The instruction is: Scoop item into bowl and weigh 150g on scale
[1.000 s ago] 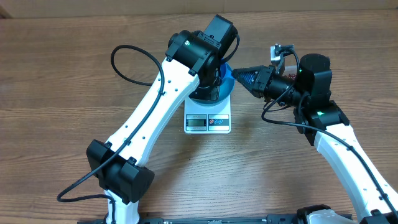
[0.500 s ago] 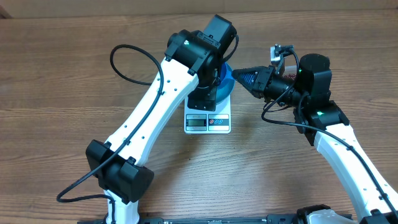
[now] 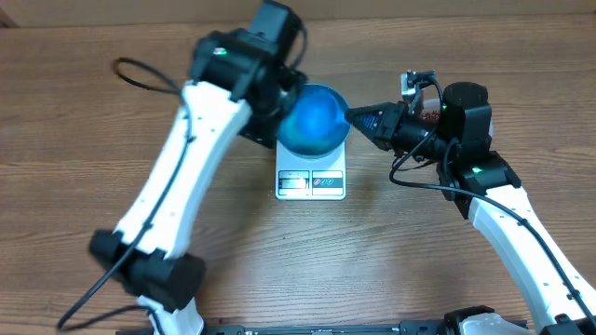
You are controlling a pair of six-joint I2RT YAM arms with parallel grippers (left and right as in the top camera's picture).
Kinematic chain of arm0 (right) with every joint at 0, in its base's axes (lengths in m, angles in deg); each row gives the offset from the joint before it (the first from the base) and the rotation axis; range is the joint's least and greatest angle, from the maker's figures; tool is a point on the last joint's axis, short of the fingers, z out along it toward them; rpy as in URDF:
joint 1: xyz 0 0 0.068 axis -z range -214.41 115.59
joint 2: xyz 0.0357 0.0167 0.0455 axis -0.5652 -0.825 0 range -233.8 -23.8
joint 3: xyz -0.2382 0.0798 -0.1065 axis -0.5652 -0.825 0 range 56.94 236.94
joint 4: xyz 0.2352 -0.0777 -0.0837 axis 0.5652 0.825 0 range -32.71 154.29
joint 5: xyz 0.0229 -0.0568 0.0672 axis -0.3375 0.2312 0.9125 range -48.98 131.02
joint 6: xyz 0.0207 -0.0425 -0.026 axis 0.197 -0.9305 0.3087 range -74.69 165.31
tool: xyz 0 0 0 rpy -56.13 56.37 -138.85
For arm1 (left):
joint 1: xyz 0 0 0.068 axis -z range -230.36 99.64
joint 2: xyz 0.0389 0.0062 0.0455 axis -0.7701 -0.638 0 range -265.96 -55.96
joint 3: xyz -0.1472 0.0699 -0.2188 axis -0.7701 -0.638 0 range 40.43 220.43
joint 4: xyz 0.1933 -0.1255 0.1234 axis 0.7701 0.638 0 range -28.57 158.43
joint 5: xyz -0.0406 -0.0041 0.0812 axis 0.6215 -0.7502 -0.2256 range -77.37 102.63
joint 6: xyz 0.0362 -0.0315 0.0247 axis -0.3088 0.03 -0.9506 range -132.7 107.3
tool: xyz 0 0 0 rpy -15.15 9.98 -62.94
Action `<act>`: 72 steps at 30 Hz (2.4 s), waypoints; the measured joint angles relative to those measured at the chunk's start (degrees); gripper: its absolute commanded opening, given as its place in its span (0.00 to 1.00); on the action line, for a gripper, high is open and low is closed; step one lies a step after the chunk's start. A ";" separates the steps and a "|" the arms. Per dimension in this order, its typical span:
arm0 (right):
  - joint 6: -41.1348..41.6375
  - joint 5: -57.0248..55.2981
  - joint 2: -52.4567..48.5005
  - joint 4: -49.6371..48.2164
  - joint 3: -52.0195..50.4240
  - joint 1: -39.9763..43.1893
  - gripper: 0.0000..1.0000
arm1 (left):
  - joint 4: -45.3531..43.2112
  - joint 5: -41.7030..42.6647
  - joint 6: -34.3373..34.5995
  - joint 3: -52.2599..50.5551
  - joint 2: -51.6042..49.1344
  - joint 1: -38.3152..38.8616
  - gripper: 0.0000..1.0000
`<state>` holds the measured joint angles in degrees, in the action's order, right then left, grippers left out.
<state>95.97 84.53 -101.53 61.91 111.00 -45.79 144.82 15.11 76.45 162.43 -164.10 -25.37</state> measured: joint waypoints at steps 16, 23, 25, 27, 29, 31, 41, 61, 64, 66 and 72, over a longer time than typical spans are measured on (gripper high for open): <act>-6.88 -0.24 -0.04 0.63 0.00 4.37 0.04 | 0.20 -2.43 -50.47 0.09 10.01 -10.25 0.99; -13.86 0.02 2.29 5.40 0.02 8.04 0.04 | 4.33 -5.84 -66.01 0.11 10.01 -10.27 0.91; -16.52 -0.31 3.85 9.22 0.20 9.20 0.04 | 4.35 -6.34 -67.69 0.11 10.01 -10.25 0.82; -19.54 -1.49 5.60 15.15 0.87 10.62 0.04 | 4.07 -6.64 -69.00 0.11 10.01 -10.25 0.64; -22.60 -3.78 7.13 21.86 2.32 12.04 0.04 | 3.50 -6.99 -70.05 0.11 10.01 -10.25 0.49; -25.75 -7.56 8.35 29.66 4.76 13.25 0.04 | 2.75 -7.26 -70.93 0.11 10.01 -10.25 0.29; -34.47 -31.41 14.10 51.84 20.33 13.97 0.04 | 0.52 -7.17 -72.87 0.11 9.99 -10.08 0.05; -35.71 -42.32 18.23 55.08 22.49 13.97 0.04 | -12.02 -5.81 -86.84 -8.98 9.99 9.92 0.05; -35.71 -42.36 18.23 55.08 22.49 13.97 0.04 | -17.14 -5.03 -88.48 -14.73 9.97 12.94 0.04; -35.69 -42.42 18.23 55.23 22.49 13.97 0.04 | -20.98 -4.63 -89.68 -18.97 9.97 15.04 0.05; -35.67 -42.45 18.23 56.30 22.49 13.97 0.04 | -32.28 -4.15 -92.43 -31.78 9.97 19.58 0.05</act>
<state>60.30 42.08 -83.31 118.21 133.49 -31.82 112.54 10.96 -15.99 130.65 -154.13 -5.78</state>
